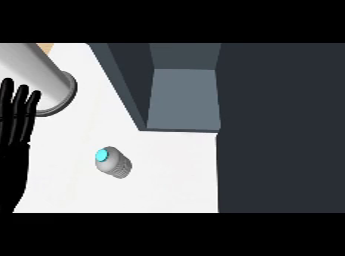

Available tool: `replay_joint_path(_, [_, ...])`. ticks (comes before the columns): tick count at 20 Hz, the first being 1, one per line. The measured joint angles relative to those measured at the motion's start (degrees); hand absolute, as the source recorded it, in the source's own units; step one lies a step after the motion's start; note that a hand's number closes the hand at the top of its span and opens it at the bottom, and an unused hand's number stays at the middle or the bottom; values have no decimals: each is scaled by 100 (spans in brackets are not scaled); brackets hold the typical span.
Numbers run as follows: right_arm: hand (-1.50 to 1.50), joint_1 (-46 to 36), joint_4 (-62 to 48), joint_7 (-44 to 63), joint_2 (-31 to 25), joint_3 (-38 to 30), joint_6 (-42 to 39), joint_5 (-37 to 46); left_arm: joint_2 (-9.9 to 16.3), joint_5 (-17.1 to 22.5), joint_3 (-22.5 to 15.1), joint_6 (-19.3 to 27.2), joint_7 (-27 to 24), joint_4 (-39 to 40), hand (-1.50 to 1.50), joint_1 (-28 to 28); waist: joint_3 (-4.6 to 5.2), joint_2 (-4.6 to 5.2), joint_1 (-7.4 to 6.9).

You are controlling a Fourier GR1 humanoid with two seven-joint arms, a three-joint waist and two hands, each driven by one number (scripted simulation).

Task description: Pick up the bottled water, place it into the cabinet and close the cabinet

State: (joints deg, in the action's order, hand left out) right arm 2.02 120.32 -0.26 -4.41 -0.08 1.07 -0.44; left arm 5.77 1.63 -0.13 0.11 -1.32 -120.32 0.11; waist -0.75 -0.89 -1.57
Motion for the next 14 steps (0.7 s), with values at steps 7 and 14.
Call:
replay_joint_path(7, [-150,357,394,39,-43,231,-261,-135,-35,501,-838,-765,-10,-96,-150,369,61,84,193])
replay_joint_path(14, [-150,1208,628,763,233,541,-556,-1322,-162,1561,-1281,-864,1241,-168,-150,1326,69,79,188])
